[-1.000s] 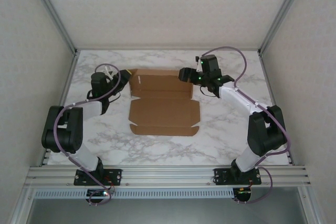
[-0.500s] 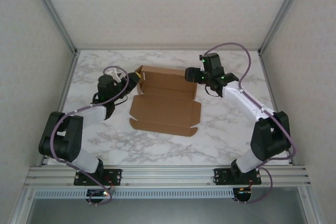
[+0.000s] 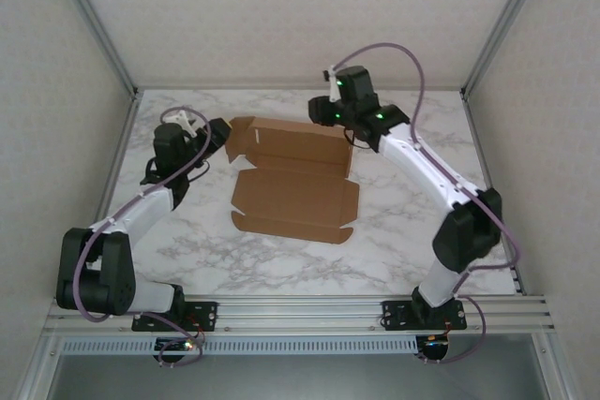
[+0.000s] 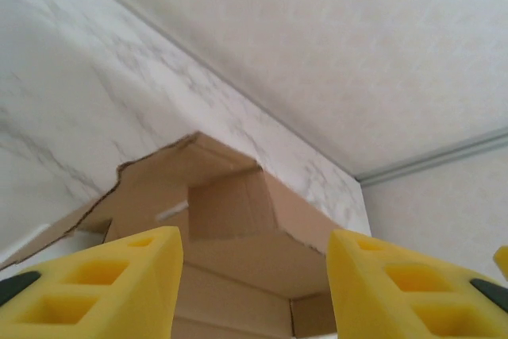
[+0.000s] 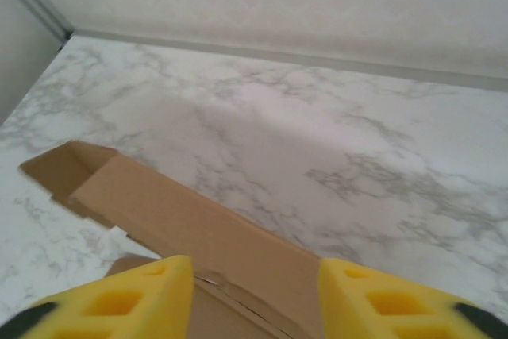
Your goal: Fold the paper box
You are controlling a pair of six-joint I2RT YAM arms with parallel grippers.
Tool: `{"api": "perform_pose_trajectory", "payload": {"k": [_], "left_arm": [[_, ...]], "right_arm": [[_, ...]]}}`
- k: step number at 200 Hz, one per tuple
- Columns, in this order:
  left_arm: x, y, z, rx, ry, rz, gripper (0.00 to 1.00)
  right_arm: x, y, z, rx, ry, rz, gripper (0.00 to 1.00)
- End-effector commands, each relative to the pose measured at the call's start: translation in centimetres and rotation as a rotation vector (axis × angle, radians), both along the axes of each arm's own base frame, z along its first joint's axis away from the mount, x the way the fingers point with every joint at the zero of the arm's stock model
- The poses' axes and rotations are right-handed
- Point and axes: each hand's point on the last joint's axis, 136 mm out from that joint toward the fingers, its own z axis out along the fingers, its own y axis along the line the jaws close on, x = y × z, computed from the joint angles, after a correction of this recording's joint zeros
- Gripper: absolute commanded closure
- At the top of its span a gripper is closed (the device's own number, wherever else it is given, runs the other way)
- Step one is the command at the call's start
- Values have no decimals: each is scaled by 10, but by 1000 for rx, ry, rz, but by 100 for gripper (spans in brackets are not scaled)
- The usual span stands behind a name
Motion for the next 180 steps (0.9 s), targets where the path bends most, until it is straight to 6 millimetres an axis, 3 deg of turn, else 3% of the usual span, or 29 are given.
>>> {"api": "perform_pose_trajectory", "payload": {"k": [1,15,38,60,87,109,159,180], "left_arm": [[9,36,6,54,5,116,49],[17,61,4,60,12,192,49],[32,106,-16,79,81,333,49],[63,115,-39,95,140,312,51],[100,93,-73,106,212,164,54],[113,64,-95,176,246,32,52],[109,-3,-111,265,231,-177,51],[102,-15,-117,302,245,-187,51]], "right_arm": [[-1,24,-27,-78,66,77,61],[2,37,-34,-104,71,103,62],[4,54,-41,-144,71,143,63],[1,66,-48,-206,57,171,65],[-2,73,-53,-293,28,188,65],[1,72,-55,-331,20,176,65],[8,62,-66,-415,28,138,65],[8,61,-71,-426,36,137,65]]}}
